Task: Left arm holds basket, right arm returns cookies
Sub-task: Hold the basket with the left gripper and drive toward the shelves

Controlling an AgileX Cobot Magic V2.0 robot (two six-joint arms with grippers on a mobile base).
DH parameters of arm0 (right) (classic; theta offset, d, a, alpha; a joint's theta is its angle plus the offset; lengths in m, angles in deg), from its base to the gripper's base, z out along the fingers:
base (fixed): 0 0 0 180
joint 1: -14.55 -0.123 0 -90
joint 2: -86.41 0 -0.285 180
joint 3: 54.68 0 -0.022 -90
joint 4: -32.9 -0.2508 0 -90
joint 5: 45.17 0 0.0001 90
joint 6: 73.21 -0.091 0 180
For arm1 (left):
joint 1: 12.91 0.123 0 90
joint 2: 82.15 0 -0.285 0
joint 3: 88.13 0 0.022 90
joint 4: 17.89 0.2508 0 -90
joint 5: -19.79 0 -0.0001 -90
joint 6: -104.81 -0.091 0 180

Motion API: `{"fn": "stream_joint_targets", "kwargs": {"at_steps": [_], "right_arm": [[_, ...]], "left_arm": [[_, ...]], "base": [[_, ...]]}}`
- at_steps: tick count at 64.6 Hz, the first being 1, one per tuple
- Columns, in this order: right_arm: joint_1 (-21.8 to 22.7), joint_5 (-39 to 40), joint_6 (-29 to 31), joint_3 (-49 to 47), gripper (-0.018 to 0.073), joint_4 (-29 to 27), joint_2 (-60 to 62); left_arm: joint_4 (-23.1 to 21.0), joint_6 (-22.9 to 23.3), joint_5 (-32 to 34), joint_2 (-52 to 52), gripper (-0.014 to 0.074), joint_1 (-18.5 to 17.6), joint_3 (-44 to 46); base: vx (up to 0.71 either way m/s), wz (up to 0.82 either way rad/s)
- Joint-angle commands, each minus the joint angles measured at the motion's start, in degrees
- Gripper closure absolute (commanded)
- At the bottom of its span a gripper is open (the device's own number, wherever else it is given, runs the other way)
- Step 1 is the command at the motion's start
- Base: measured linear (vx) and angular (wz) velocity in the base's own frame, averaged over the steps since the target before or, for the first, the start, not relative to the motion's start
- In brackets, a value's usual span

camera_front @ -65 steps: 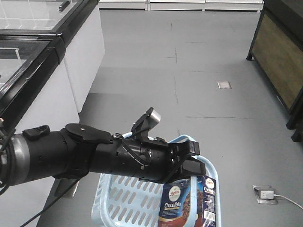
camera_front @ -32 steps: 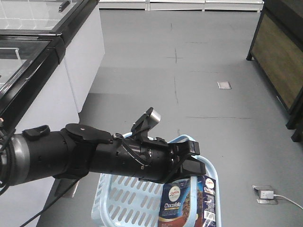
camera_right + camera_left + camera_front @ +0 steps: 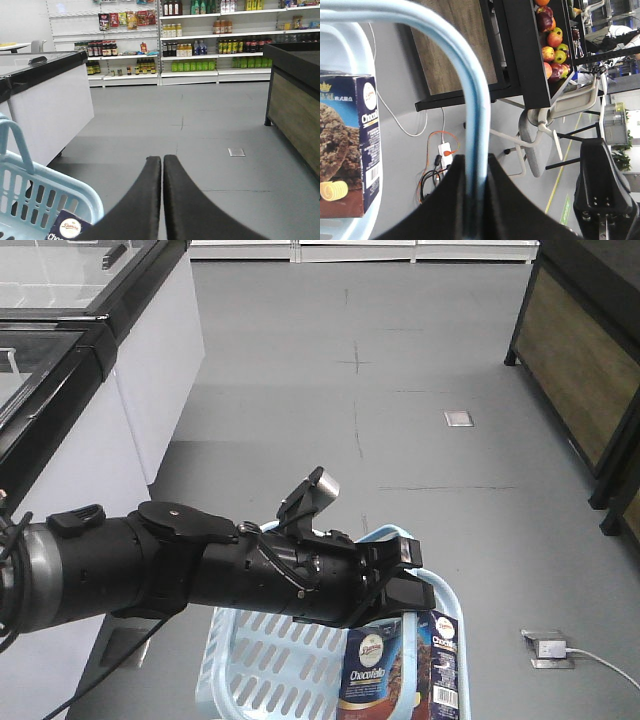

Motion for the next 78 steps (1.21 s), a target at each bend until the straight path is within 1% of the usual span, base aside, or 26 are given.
{"fn": "stream_joint_targets", "kwargs": {"at_steps": [1,36,78], "right_arm": [[-0.1,4.3,0.1,0.2,0.0567,0.5,0.7],[-0.1,4.3,0.1,0.2,0.0567,0.5,0.7],[-0.1,4.3,0.1,0.2,0.0567,0.5,0.7]], "left_arm": [[-5.2,-0.1,-2.3,3.4,0.0604,-0.3,1.7],[-5.2,-0.1,-2.3,3.4,0.0604,-0.3,1.7],[-5.2,-0.1,-2.3,3.4,0.0604,-0.3,1.7]], "base": [[0.08,-0.1],[0.13,-0.02],[0.24,-0.02]]}}
